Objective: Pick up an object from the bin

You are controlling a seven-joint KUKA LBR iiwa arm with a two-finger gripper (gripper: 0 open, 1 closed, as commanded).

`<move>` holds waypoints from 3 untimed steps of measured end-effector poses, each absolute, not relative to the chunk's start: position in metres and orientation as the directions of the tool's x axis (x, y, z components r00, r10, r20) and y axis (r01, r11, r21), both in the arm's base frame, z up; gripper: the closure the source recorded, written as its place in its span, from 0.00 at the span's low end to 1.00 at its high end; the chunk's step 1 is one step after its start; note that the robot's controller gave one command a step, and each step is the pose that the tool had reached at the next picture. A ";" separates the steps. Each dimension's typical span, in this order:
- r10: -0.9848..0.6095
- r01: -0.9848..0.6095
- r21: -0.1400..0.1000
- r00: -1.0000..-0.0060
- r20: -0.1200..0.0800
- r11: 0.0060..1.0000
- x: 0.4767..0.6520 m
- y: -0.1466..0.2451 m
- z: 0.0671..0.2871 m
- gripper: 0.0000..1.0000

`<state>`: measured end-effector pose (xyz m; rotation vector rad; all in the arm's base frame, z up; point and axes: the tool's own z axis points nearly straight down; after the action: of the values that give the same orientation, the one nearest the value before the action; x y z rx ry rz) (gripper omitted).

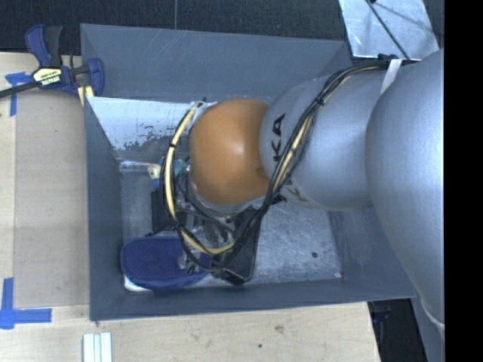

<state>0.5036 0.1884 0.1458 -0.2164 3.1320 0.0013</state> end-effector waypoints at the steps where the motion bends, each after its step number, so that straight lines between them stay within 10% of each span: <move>1: -0.152 -0.152 0.000 -0.988 0.004 0.988 0.546 0.180 0.067 0.00; 2: -0.151 -0.151 0.002 -0.989 -0.010 0.989 0.549 0.181 0.073 1.00; 3: -0.153 -0.153 0.002 -0.988 -0.010 0.988 0.526 0.179 0.170 1.00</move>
Offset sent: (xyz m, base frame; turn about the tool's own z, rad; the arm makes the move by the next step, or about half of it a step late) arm 0.0423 -0.0072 -0.0758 -0.0161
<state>0.5259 0.1788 0.1700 -0.2399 3.1221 0.0039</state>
